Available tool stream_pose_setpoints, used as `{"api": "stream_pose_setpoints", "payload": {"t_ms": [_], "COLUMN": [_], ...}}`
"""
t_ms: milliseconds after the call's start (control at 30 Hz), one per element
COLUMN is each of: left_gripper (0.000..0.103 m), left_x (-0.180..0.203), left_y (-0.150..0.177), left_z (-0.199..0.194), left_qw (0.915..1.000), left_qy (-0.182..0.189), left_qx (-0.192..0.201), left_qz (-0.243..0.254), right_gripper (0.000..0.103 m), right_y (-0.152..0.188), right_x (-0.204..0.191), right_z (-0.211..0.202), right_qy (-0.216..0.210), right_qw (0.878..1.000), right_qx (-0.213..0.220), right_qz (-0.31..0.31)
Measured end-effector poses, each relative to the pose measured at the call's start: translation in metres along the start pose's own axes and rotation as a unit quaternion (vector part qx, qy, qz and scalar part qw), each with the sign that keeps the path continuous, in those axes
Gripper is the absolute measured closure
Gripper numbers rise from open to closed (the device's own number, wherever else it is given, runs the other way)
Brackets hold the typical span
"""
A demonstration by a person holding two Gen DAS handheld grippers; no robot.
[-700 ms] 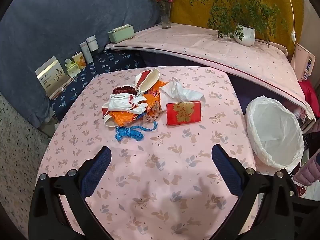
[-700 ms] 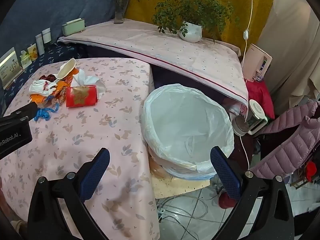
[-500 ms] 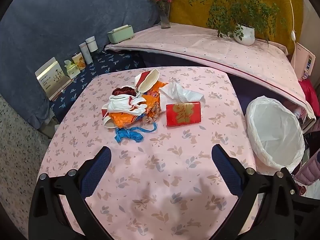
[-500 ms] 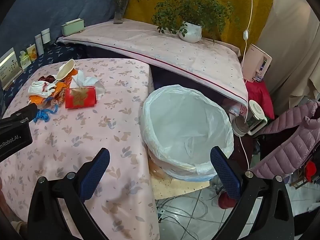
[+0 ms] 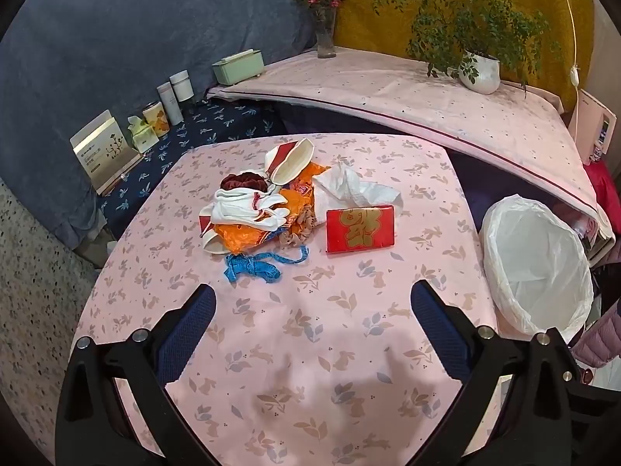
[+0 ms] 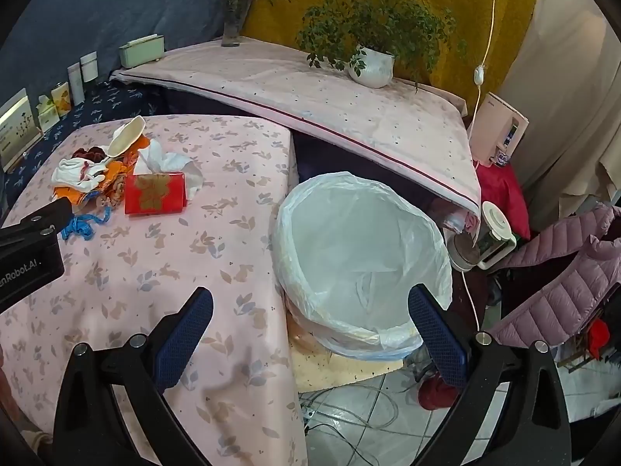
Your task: Collect trash
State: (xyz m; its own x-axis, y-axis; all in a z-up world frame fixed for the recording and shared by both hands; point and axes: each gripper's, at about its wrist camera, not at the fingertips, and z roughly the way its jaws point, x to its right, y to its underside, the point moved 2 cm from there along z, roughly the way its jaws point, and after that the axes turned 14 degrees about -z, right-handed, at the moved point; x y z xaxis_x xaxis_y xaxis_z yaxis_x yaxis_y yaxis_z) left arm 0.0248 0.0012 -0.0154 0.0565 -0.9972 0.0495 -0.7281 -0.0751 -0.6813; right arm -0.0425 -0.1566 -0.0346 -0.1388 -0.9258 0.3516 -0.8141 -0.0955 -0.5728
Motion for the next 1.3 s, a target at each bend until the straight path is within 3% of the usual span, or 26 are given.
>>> {"api": "stream_pose_setpoints", "payload": {"t_ms": [1300], "left_gripper": [0.007], "left_x": [-0.002], "left_y": [0.004], "left_z": [-0.015], "left_qw": [0.9998], "left_qy": [-0.005], "left_qx": [0.017], "left_qz": [-0.002], "right_gripper": [0.007], "right_y": [0.004], "right_x": [0.006], "right_z": [-0.019], "right_qy": [0.007], "right_qw": [1.0], "right_qx": [0.018], "right_qz": [0.015]}}
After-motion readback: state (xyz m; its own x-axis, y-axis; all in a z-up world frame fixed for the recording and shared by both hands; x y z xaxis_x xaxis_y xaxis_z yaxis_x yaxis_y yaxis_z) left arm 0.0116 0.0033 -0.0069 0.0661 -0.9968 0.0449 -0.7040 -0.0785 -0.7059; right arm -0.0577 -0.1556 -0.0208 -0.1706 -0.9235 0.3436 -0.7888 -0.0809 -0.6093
